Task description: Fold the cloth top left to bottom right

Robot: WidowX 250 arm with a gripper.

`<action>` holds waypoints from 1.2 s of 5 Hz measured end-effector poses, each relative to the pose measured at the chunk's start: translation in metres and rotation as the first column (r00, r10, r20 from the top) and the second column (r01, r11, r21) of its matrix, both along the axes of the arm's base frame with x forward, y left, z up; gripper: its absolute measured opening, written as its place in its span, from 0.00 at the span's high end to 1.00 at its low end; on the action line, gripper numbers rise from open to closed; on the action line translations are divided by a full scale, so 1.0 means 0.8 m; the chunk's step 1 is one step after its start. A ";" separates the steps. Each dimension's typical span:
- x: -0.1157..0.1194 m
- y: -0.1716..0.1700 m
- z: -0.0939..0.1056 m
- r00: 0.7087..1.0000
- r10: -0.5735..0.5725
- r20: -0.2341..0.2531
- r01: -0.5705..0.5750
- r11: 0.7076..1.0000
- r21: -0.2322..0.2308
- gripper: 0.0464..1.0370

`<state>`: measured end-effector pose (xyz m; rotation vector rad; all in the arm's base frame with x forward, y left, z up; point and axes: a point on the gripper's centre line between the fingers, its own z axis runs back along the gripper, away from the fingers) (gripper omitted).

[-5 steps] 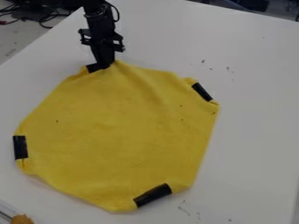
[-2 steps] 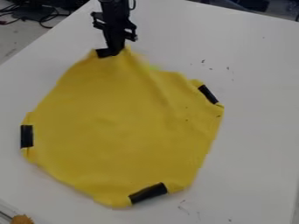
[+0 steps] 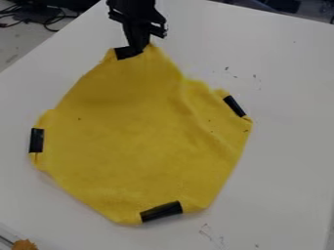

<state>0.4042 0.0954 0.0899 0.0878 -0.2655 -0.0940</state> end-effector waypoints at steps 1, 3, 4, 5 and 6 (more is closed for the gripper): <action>-0.034 -0.051 0.025 1.000 0.017 0.017 -0.017 1.000 -0.016 0.99; -0.100 -0.133 0.057 0.999 0.038 -0.030 -0.039 0.999 -0.022 0.99; -0.125 -0.161 0.043 0.998 -0.036 -0.061 0.037 0.999 0.014 0.99; -0.153 -0.181 0.022 0.997 -0.006 -0.074 0.002 0.999 -0.048 0.99; -0.173 -0.194 0.010 0.996 0.041 -0.085 -0.050 0.993 -0.105 0.97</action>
